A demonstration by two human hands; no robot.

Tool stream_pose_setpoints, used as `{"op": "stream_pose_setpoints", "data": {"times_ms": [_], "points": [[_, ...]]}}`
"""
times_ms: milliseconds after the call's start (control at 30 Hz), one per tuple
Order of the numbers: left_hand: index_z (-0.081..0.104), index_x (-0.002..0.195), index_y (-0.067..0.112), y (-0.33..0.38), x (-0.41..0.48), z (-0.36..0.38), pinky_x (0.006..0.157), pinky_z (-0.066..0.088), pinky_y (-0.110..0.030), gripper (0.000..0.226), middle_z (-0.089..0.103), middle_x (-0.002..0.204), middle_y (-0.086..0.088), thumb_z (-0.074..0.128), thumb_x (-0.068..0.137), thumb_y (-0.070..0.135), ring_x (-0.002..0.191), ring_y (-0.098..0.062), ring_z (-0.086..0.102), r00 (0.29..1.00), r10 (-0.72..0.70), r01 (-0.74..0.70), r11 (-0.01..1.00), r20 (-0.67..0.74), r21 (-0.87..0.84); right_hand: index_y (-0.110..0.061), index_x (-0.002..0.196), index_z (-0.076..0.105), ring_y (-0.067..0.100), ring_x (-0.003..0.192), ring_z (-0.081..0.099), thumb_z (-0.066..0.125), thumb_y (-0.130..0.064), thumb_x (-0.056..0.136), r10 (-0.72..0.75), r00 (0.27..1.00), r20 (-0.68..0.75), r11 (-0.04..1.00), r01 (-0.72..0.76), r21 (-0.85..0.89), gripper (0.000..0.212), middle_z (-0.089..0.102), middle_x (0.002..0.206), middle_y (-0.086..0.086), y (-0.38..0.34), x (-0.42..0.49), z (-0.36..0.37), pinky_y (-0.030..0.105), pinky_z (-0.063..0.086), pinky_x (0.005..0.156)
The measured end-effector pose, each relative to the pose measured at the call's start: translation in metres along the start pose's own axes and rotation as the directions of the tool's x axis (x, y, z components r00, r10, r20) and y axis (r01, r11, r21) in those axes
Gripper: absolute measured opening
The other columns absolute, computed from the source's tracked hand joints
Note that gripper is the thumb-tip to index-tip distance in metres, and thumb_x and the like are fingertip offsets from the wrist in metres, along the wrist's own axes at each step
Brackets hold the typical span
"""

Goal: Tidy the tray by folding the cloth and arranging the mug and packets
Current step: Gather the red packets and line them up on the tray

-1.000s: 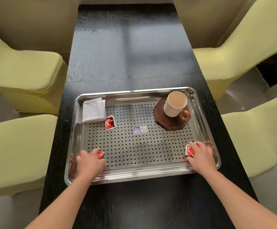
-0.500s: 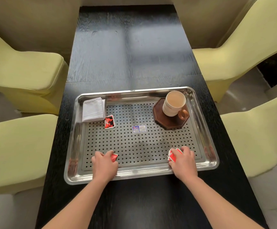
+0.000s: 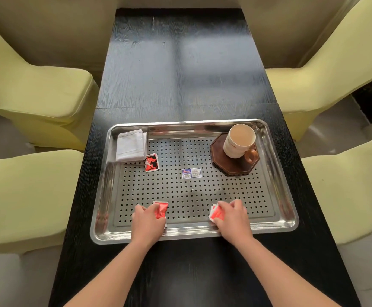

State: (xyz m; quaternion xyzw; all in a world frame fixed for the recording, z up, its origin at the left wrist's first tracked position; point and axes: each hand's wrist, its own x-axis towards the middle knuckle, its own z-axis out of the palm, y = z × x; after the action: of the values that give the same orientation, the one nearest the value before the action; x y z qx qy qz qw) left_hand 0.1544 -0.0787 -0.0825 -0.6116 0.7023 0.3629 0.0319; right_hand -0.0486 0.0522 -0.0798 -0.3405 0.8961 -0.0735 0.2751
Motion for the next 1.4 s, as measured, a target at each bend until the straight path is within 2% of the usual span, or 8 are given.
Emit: {"op": "stream_pose_setpoints", "data": {"times_ms": [300, 400, 533, 800, 900, 1033, 1233, 1400], "points": [[0.056, 0.131, 0.023, 0.007, -0.003, 0.006, 0.084, 0.033, -0.028, 0.043, 0.039, 0.105, -0.003, 0.057, 0.088, 0.023, 0.100, -0.020, 0.036, 0.999, 0.044, -0.045, 0.999, 0.027, 0.016, -0.026, 0.137, 0.055, 0.017, 0.117, 0.044, 0.068, -0.018, 0.090, -0.165, 0.984, 0.066, 0.984, 0.160, 0.076, 0.050, 0.045, 0.123, -0.002, -0.048, 0.002, 0.025, 0.031, 0.045, 0.100], [0.051, 0.138, 0.025, -0.001, -0.003, 0.003, 0.086, 0.039, -0.030, 0.052, 0.041, 0.108, -0.003, 0.058, 0.087, 0.020, 0.104, -0.020, 0.040, 0.998, 0.054, -0.054, 0.998, 0.011, -0.023, -0.025, 0.136, 0.057, 0.015, 0.112, 0.048, 0.069, -0.020, 0.089, -0.138, 0.990, 0.004, 0.984, 0.136, 0.117, 0.048, 0.049, 0.120, -0.004, -0.041, 0.004, 0.023, 0.029, 0.046, 0.096], [0.051, 0.138, 0.024, -0.008, -0.001, 0.000, 0.080, 0.045, -0.029, 0.051, 0.042, 0.107, -0.002, 0.061, 0.087, 0.018, 0.095, -0.018, 0.051, 0.999, 0.032, -0.032, 0.996, 0.001, -0.080, -0.021, 0.131, 0.058, 0.016, 0.103, 0.054, 0.066, -0.029, 0.092, -0.041, 0.999, -0.015, 0.995, 0.042, 0.086, 0.041, 0.050, 0.118, 0.000, -0.032, 0.005, 0.019, 0.031, 0.051, 0.088], [0.050, 0.139, 0.024, 0.004, -0.004, 0.008, 0.078, 0.042, -0.025, 0.058, 0.042, 0.105, 0.002, 0.060, 0.083, 0.017, 0.089, -0.013, 0.053, 0.994, 0.094, -0.085, 0.986, 0.060, -0.141, -0.021, 0.128, 0.062, 0.013, 0.091, 0.053, 0.068, -0.026, 0.090, -0.147, 0.985, 0.092, 0.985, 0.137, 0.104, 0.038, 0.047, 0.109, -0.003, -0.060, 0.005, 0.034, 0.026, 0.045, 0.082], [0.056, 0.132, 0.027, -0.002, 0.001, 0.003, 0.079, 0.050, -0.030, 0.051, 0.048, 0.104, 0.003, 0.062, 0.082, 0.016, 0.086, -0.010, 0.056, 0.997, 0.073, -0.072, 0.978, -0.005, -0.196, -0.022, 0.131, 0.061, 0.012, 0.095, 0.059, 0.069, -0.025, 0.089, -0.167, 0.981, 0.098, 0.976, 0.150, 0.159, 0.043, 0.053, 0.113, -0.003, -0.060, 0.011, 0.030, 0.028, 0.049, 0.085], [0.055, 0.135, 0.021, -0.013, 0.016, -0.010, 0.080, 0.058, -0.039, 0.051, 0.050, 0.106, 0.000, 0.058, 0.085, 0.008, 0.086, -0.015, 0.062, 0.999, 0.011, -0.018, 0.974, -0.034, -0.227, -0.021, 0.129, 0.063, 0.011, 0.097, 0.061, 0.068, -0.023, 0.091, -0.150, 0.987, 0.062, 0.976, 0.138, 0.166, 0.038, 0.058, 0.114, -0.003, -0.057, 0.022, 0.023, 0.027, 0.051, 0.089], [0.051, 0.140, 0.018, -0.001, 0.066, -0.030, 0.093, 0.044, -0.030, 0.056, 0.051, 0.121, -0.003, 0.058, 0.085, 0.008, 0.111, -0.016, 0.049, 0.984, 0.129, -0.137, 0.989, -0.124, -0.056, -0.023, 0.123, 0.065, 0.009, 0.096, 0.060, 0.065, -0.025, 0.092, -0.191, 0.979, 0.066, 0.972, 0.179, 0.153, 0.030, 0.056, 0.109, -0.007, -0.069, 0.040, 0.021, 0.027, 0.051, 0.084], [0.037, 0.147, 0.025, 0.024, 0.113, -0.045, 0.108, 0.038, -0.044, 0.067, 0.033, 0.154, -0.002, 0.056, 0.084, 0.014, 0.140, -0.021, 0.032, 0.958, 0.285, -0.277, 0.946, -0.024, 0.168, -0.025, 0.124, 0.064, 0.007, 0.095, 0.060, 0.062, -0.030, 0.094, -0.212, 0.974, 0.075, 0.967, 0.198, 0.159, 0.030, 0.059, 0.112, -0.007, -0.079, 0.051, 0.023, 0.027, 0.053, 0.082]]}}
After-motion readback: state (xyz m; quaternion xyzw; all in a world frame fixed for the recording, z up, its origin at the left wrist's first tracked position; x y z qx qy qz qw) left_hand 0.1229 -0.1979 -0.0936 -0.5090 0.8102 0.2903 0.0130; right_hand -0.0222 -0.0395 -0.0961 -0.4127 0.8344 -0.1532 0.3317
